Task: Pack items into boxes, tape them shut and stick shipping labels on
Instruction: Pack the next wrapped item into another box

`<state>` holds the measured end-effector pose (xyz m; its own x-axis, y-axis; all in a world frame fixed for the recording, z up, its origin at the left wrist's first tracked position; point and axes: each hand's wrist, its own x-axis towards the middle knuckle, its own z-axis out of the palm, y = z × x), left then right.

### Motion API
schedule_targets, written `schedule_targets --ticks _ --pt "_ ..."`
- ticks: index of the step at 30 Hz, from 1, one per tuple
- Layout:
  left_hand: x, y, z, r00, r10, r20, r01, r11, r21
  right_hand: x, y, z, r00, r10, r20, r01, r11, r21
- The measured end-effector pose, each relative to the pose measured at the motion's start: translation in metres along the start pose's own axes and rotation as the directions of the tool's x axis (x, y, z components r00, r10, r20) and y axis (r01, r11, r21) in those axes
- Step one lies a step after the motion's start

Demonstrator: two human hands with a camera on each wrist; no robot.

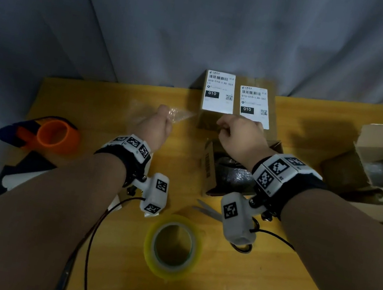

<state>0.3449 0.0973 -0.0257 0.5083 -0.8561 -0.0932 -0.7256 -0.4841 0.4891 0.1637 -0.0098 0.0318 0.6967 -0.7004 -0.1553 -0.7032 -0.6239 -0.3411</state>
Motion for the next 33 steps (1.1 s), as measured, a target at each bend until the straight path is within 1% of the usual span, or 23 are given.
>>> schedule_targets --ticks 2,4,6,8,10,12,14,17,18,19,20,21,22,23,25,26,27,28,29,30,32,33 --pt "-0.006 0.018 -0.018 0.992 0.018 -0.124 -0.034 0.992 -0.123 -0.006 -0.001 -0.006 1.000 0.007 -0.012 -0.006 0.999 0.044" --pt "-0.013 0.037 -0.038 0.980 -0.018 -0.196 -0.039 0.959 -0.282 -0.013 -0.003 -0.014 0.999 0.018 -0.043 -0.012 0.991 0.131" --pt "-0.021 0.056 -0.059 0.974 -0.054 -0.219 -0.040 0.914 -0.404 -0.019 -0.005 -0.024 0.997 0.027 -0.071 -0.010 0.972 0.237" --pt "-0.028 0.071 -0.074 0.980 -0.039 -0.194 -0.066 0.862 -0.503 -0.026 -0.006 -0.030 0.995 0.031 -0.094 0.005 0.931 0.364" --pt "-0.034 0.085 -0.083 0.992 -0.018 -0.126 -0.063 0.793 -0.606 -0.038 -0.005 -0.038 0.995 0.036 -0.090 0.019 0.839 0.544" --pt "-0.039 0.099 -0.088 0.999 0.027 -0.032 -0.041 0.682 -0.730 -0.050 -0.004 -0.046 0.998 0.043 -0.048 0.003 0.710 0.704" --pt "-0.045 0.113 -0.091 0.997 0.066 0.031 -0.012 0.574 -0.819 -0.057 0.003 -0.053 0.998 0.062 0.014 -0.047 0.582 0.812" --pt "-0.052 0.136 -0.094 0.996 0.071 0.044 0.008 0.446 -0.895 -0.056 0.022 -0.062 0.991 0.104 0.082 -0.118 0.409 0.905" --pt "-0.055 0.143 -0.095 0.997 0.061 0.038 0.009 0.418 -0.909 -0.056 0.027 -0.066 0.991 0.098 0.093 -0.123 0.372 0.920" --pt "-0.057 0.149 -0.095 0.999 0.039 0.029 0.011 0.404 -0.915 -0.056 0.032 -0.070 0.993 0.081 0.088 -0.111 0.356 0.928" --pt "-0.057 0.153 -0.094 1.000 0.003 0.013 0.011 0.400 -0.917 -0.056 0.035 -0.075 0.995 0.069 0.066 -0.086 0.361 0.929" --pt "-0.057 0.154 -0.092 0.999 -0.038 -0.002 0.015 0.423 -0.906 -0.056 0.040 -0.078 0.998 0.060 0.037 -0.056 0.372 0.927" --pt "-0.058 0.156 -0.091 0.997 -0.079 0.003 0.039 0.465 -0.884 -0.056 0.043 -0.080 0.998 0.062 0.011 -0.034 0.375 0.927" --pt "-0.060 0.157 -0.089 0.995 -0.093 0.025 0.069 0.520 -0.851 -0.055 0.049 -0.082 0.997 0.074 -0.008 -0.020 0.365 0.931" --pt "-0.065 0.159 -0.086 0.993 -0.049 0.108 0.115 0.625 -0.772 -0.055 0.056 -0.085 0.994 0.099 -0.042 0.009 0.318 0.948" --pt "-0.069 0.161 -0.084 0.989 -0.002 0.148 0.111 0.676 -0.728 -0.055 0.059 -0.086 0.992 0.117 -0.050 0.014 0.291 0.957" --pt "-0.072 0.162 -0.081 0.984 0.034 0.176 0.097 0.723 -0.684 -0.054 0.062 -0.086 0.988 0.144 -0.059 0.016 0.287 0.958" --pt "-0.074 0.164 -0.079 0.982 0.044 0.186 0.091 0.751 -0.654 -0.054 0.065 -0.086 0.981 0.180 -0.075 0.022 0.279 0.960" --pt "-0.073 0.164 -0.075 0.984 0.023 0.176 0.097 0.759 -0.644 -0.053 0.068 -0.085 0.972 0.219 -0.084 0.022 0.274 0.962" --pt "-0.072 0.166 -0.072 0.989 -0.013 0.148 0.108 0.748 -0.655 -0.052 0.071 -0.083 0.962 0.258 -0.086 0.018 0.257 0.966" --pt "-0.070 0.168 -0.065 0.992 -0.111 0.066 0.125 0.712 -0.691 -0.051 0.076 -0.080 0.947 0.312 -0.082 0.003 0.247 0.969" --pt "-0.071 0.169 -0.063 0.989 -0.149 0.022 0.120 0.694 -0.710 -0.051 0.077 -0.080 0.943 0.323 -0.086 -0.002 0.261 0.965"
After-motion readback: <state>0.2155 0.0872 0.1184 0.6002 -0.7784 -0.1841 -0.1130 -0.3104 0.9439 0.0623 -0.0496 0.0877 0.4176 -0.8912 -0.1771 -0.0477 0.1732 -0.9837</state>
